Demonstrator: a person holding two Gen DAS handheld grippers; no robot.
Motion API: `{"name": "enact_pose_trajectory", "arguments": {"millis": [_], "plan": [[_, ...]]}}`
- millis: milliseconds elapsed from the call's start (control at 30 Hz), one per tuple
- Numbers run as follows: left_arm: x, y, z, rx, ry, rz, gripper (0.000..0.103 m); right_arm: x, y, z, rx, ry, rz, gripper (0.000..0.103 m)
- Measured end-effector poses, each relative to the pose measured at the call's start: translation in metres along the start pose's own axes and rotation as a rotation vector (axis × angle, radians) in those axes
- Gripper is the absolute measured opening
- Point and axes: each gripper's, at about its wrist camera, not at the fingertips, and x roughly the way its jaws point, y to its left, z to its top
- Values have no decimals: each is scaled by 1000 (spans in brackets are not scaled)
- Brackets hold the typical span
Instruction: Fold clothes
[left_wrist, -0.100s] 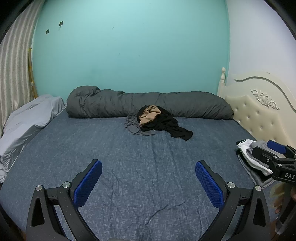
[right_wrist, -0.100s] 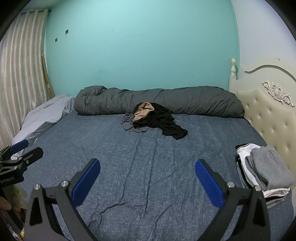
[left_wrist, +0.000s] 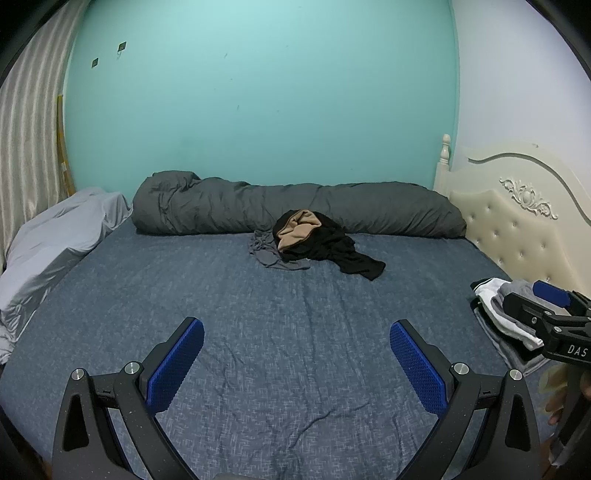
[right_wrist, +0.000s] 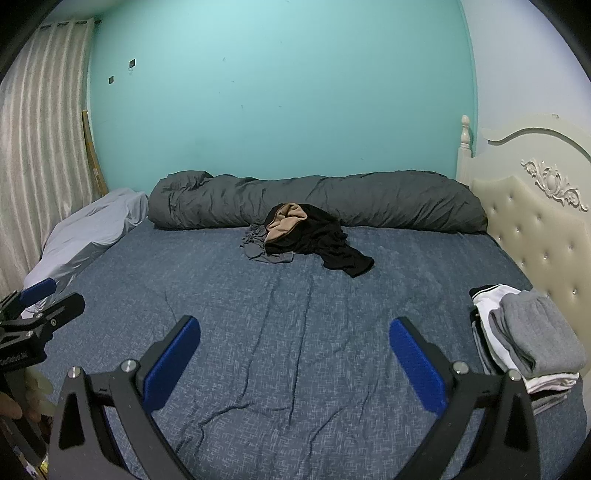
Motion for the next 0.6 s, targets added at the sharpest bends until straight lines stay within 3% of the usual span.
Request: {"name": "enact_pose_trajectory", "arguments": {"millis": [600], "plan": [[-2, -1, 1, 3, -10, -7, 103, 4, -1, 1, 3, 7, 1, 103]]}}
